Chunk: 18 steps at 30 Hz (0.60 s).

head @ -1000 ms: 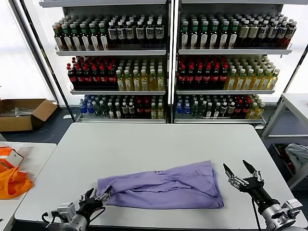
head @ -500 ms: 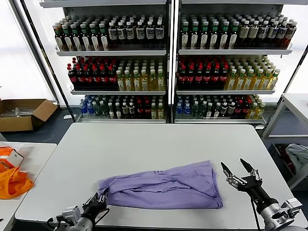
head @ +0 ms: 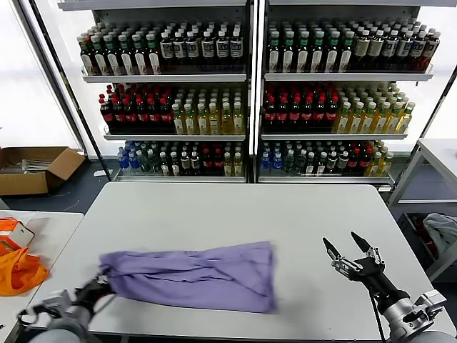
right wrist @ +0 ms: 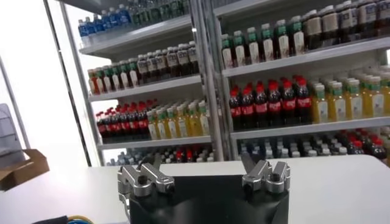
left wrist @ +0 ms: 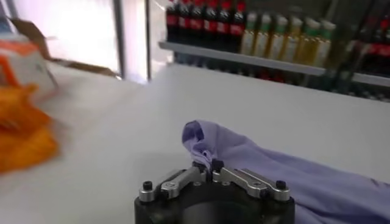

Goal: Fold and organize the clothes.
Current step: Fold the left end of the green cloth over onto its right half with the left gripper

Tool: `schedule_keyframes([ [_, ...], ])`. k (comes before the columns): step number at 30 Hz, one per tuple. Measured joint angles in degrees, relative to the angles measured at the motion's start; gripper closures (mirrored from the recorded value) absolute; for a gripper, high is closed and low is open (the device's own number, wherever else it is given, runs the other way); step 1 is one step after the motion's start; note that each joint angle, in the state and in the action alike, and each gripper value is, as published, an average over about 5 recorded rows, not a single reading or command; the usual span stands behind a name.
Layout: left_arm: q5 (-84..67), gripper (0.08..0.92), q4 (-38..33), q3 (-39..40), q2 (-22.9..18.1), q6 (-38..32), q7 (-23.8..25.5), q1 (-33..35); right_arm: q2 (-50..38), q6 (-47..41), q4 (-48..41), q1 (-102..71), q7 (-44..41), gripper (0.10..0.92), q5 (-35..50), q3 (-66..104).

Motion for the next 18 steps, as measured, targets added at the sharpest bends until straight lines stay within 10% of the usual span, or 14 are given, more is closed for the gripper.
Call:
schedule_keyframes([
  [9, 1.58, 0.898, 5.85, -10.83, 9.07, 0.15, 8.16, -2.47, 0.08, -0.32, 0.7, 0.86, 0.22, 0.203, -0.33, -1.55],
  [18, 4.47, 0.898, 1.26, -6.23, 9.87, 1.77, 10.28, -6.34, 0.85, -0.17, 0.82, 0.29, -0.03, 0.203, -1.2, -1.93],
])
